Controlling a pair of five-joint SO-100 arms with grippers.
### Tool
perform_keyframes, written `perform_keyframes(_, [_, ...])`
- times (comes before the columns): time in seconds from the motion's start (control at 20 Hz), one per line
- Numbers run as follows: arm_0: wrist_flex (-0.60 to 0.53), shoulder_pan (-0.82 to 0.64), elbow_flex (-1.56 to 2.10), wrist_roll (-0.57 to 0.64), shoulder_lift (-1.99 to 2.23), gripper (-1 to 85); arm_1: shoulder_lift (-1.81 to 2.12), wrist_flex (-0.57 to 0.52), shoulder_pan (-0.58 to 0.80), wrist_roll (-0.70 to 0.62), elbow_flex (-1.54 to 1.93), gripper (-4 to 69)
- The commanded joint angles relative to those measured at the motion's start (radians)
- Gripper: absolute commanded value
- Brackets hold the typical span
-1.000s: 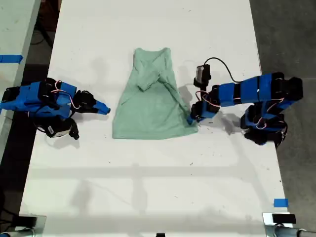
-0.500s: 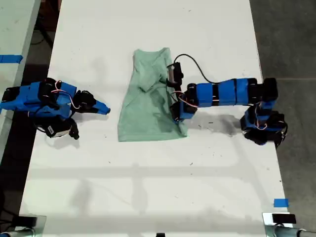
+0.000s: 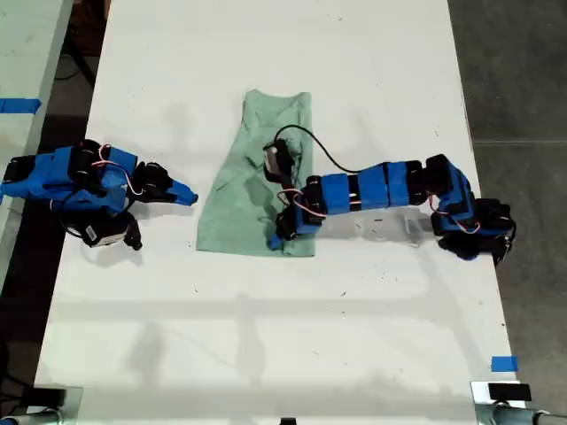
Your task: Fold t shirt
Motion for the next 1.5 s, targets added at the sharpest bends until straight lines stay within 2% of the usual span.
perform_keyframes(0.0, [0.0,-0.002,0.018,0.006,0.005,3.4,0.127,0.106,-0.018,-0.011,-0.08,49.3])
perform_keyframes(0.1, [0.0,-0.003,0.018,0.006,0.005,3.6,0.275,0.239,-0.006,0.02,-0.04,42.4])
perform_keyframes(0.2, [0.0,-0.003,0.018,0.006,0.005,3.5,0.457,0.374,0.035,0.094,0.094,39.0])
perform_keyframes(0.25, [0.0,-0.002,0.018,0.006,0.005,3.4,0.598,0.37,0.071,0.115,0.282,34.6])
perform_keyframes(0.3, [0.0,0.0,0.018,0.006,0.005,3.2,0.752,0.357,0.123,0.149,0.505,33.1])
perform_keyframes(0.4, [0.0,0.005,0.018,0.006,0.005,2.9,1.088,0.25,0.192,0.187,0.957,32.1])
perform_keyframes(0.5, [0.0,0.0,0.018,0.006,0.005,3.1,1.439,0.064,0.183,0.238,1.338,28.3])
perform_keyframes(0.65, [0.0,-0.005,0.018,0.006,0.005,3.2,1.81,-0.048,0.129,0.325,1.73,23.5])
perform_keyframes(0.8, [0.0,-0.005,0.018,0.006,0.005,3.0,2.158,-0.054,0.084,0.328,1.993,22.1])
perform_keyframes(0.9, [0.0,-0.006,0.018,0.006,0.005,2.9,2.554,0.086,0.092,0.29,2.145,20.7])
perform_keyframes(1.25, [-0.002,-0.005,0.018,0.003,0.005,2.4,2.534,0.029,0.163,0.186,2.207,15.7])
perform_keyframes(1.45, [-0.002,0.002,0.018,0.006,0.005,2.3,2.534,0.028,0.158,0.193,2.209,12.9])
